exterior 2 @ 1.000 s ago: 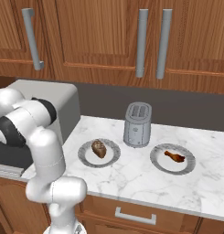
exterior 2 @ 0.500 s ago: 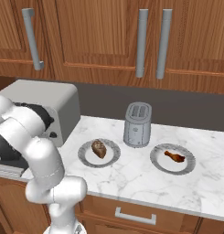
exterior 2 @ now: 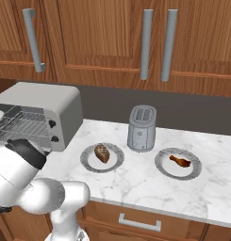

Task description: Open the toaster oven door. Place the bread on the bottom rack in the toaster oven and place the chicken drumstick on the top rack.

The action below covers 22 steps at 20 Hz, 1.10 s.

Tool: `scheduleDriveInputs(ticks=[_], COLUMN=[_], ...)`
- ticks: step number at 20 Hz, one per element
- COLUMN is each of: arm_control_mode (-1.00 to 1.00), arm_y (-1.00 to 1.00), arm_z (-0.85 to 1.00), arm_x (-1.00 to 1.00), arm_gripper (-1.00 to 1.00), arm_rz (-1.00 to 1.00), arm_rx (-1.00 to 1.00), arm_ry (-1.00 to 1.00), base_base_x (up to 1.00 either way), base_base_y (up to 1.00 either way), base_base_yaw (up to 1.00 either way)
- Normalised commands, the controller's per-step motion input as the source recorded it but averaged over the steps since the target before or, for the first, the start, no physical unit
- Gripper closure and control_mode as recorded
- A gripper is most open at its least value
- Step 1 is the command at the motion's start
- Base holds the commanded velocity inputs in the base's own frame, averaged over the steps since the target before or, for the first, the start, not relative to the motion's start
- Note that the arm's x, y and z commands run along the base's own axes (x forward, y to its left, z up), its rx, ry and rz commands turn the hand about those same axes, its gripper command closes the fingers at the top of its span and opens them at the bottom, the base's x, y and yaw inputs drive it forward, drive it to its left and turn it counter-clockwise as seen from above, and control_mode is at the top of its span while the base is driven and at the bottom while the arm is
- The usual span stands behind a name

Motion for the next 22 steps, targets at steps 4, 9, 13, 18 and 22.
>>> scheduleDriveInputs(ticks=[4, 9, 13, 18, 22], arm_control_mode=[-1.00, -1.00, -1.00, -1.00, -1.00], arm_y=[-1.00, -1.00, -1.00, -1.00, -1.00], arm_z=[0.57, 0.42, 0.28, 0.22, 0.11], arm_x=[-0.25, -0.14, -0.12, 0.00, 0.00], arm_gripper=[-1.00, -1.00, -1.00, -1.00, -1.00], arm_rz=[0.00, 0.00, -0.02, -0.07, -0.10], arm_rx=[0.16, 0.19, 0.19, 0.19, 0.19], arm_ry=[-0.08, -0.02, 0.00, 0.01, 0.01], base_base_x=[0.00, 0.00, 0.00, 0.00, 0.00], base_base_y=[0.00, 0.00, 0.00, 0.00, 0.00], base_base_yaw=[0.00, 0.00, 0.00, 0.00, 0.00])
